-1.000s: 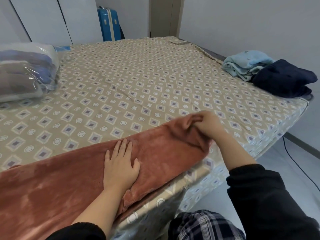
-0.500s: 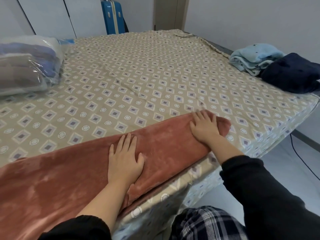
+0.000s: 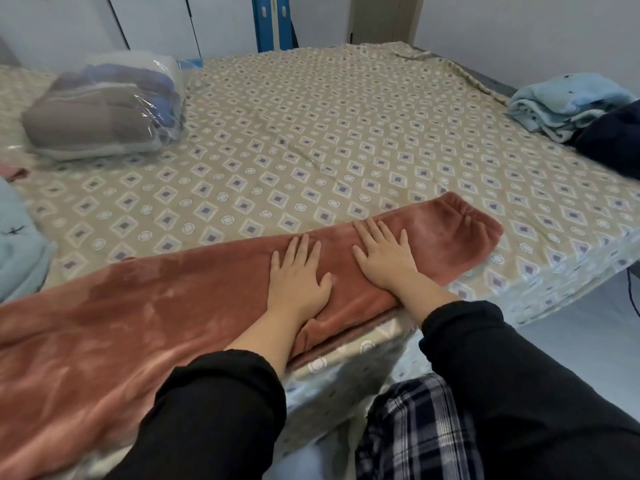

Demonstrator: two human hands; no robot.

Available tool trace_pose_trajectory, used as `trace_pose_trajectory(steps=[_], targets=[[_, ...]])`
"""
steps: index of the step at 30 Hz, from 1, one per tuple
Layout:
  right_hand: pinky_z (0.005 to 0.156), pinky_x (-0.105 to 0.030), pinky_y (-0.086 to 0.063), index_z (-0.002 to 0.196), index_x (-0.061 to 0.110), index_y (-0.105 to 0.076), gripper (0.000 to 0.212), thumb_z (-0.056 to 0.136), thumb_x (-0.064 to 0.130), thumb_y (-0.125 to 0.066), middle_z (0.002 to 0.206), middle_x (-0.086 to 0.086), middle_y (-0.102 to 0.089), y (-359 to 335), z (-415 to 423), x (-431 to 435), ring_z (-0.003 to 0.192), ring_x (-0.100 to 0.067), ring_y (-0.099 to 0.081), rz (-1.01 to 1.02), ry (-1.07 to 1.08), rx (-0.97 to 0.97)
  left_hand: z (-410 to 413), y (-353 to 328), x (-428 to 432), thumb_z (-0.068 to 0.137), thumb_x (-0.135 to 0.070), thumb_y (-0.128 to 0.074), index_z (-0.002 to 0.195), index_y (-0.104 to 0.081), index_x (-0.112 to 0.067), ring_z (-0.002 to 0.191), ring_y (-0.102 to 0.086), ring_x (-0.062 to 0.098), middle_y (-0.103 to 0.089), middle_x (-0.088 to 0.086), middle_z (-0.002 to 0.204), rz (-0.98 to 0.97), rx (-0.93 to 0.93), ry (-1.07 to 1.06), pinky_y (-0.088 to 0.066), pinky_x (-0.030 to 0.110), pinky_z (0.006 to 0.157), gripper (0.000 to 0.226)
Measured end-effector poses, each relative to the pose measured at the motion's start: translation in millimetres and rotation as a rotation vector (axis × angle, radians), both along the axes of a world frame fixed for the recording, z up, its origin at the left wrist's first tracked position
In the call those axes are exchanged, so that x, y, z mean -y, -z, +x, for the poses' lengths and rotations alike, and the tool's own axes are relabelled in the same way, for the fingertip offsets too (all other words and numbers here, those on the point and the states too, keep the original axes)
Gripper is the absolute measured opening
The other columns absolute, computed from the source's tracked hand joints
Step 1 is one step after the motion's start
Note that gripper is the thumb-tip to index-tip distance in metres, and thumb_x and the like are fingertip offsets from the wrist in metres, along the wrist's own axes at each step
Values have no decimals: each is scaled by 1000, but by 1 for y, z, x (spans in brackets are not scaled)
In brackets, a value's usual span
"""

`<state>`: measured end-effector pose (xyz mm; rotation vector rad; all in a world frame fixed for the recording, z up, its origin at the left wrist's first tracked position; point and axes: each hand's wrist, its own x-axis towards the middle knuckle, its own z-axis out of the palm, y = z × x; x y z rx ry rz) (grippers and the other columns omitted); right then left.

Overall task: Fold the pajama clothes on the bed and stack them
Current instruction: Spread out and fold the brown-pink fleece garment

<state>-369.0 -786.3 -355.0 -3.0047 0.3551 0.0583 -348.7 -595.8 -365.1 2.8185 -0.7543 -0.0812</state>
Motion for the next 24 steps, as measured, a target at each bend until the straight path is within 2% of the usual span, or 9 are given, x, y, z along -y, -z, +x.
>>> trace_pose_trajectory(steps=[6,8,10,11,13,16,18,22,24], targets=[[114,-56,9,154,18,3,59,100,40,-12,161,-6,8,-21,-12,-53,148,-24,8,0,192,-176,-35,-11,-55,98,-55,-25,154,-2,-27,148,9,13,5,-4,162,97,-79,189,5,40,118,67],[114,-56,4,154,19,-5,63,100,48,-18,162,-7,4,-18,-27,-85,148,-24,6,79,-15,-159,-52,-11,-86,98,-56,-25,154,-3,-29,148,7,11,3,-6,162,109,-56,185,3,40,118,66],[115,-54,2,153,29,-9,61,99,54,-21,162,-1,0,-10,-54,-103,148,-20,3,70,-288,-126,-64,-11,-121,97,-57,-24,154,-4,-33,148,7,11,3,-8,162,153,-27,152,2,42,118,65],[116,-53,2,153,32,-9,60,99,54,-21,162,2,0,-7,-64,-101,148,-17,2,50,-331,-94,-67,-11,-141,97,-58,-22,153,-4,-35,148,7,11,3,-9,162,176,-16,113,2,43,118,64],[116,-52,3,153,32,-6,59,100,52,-18,162,5,2,-8,-70,-88,148,-15,2,30,-206,-74,-69,-13,-185,97,-59,-20,153,-5,-36,149,5,12,3,-10,162,210,-5,-16,1,45,118,62],[115,-57,3,154,25,0,60,101,49,-14,161,0,9,-21,-61,-85,148,-20,7,7,55,-200,-73,-17,-242,99,-55,-21,154,-10,-32,149,0,14,-2,-7,162,224,0,-252,-1,46,119,61],[115,-59,3,155,21,0,62,101,48,-15,161,-5,11,-30,-53,-112,148,-26,9,19,100,-224,-81,-18,-258,100,-51,-22,155,-11,-28,149,-2,16,-5,-4,162,211,2,-322,-3,46,118,60],[115,-55,5,154,28,-5,61,100,52,-17,162,-2,7,-21,-69,-204,148,-23,8,94,-354,-94,-102,-16,-259,101,-49,-22,154,-6,-31,149,2,14,-2,-7,162,179,-7,-215,-1,45,118,59],[114,-56,4,153,32,-5,59,99,53,-14,162,3,5,-10,-81,-229,148,-19,6,93,-392,-92,-104,-19,-273,101,-52,-20,154,-5,-32,149,3,11,-1,-9,162,204,-6,-188,1,44,118,59]])
